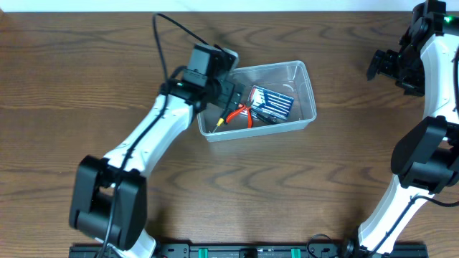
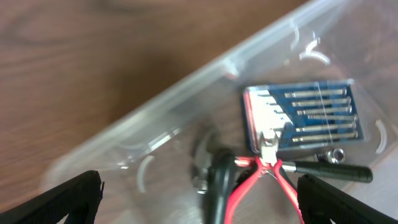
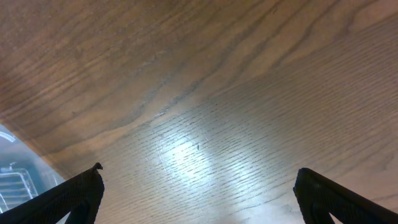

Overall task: Pack container
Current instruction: 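Lower the screwdriver into the container and open the left gripper, then raise the left gripper and withdraw it to the left side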

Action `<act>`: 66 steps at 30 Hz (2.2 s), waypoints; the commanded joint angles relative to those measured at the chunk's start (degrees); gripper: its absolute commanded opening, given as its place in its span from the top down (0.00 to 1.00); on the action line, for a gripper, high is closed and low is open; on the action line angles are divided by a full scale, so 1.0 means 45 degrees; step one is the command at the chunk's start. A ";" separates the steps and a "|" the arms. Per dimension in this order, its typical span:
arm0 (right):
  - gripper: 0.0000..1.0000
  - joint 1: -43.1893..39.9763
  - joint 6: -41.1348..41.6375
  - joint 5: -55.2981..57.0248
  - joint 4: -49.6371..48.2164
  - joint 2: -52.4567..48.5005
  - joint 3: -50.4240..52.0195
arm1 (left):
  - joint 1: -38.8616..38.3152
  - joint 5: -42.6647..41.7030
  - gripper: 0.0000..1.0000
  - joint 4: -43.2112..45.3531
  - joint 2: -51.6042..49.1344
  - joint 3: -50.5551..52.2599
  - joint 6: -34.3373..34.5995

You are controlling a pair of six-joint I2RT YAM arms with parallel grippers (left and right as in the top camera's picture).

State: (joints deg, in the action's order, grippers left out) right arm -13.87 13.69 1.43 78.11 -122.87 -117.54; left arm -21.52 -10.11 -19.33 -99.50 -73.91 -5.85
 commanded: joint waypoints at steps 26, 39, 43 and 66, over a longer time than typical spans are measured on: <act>0.01 0.0015 0.0233 0.0005 -0.0029 -0.0010 0.0000 | 0.7733 0.3157 0.02 -0.6013 0.3871 -0.0418 0.4731; 0.01 0.0015 0.0233 0.0005 -0.0029 -0.0010 0.0000 | 0.8087 0.1996 0.02 -0.7975 0.3745 -0.0340 0.4367; 0.01 0.0015 0.0233 0.0005 -0.0029 -0.0010 0.0000 | 0.8087 0.1783 0.02 -0.7771 0.3390 -0.0233 0.3468; 0.01 0.0015 0.0233 0.0005 -0.0029 -0.0010 0.0000 | 0.8087 -0.0282 0.02 -0.6494 0.1078 -0.0209 0.0918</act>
State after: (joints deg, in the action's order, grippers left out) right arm -13.87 13.69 1.45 78.11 -122.87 -117.54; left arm 14.59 -10.63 -48.53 -94.45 -74.83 0.14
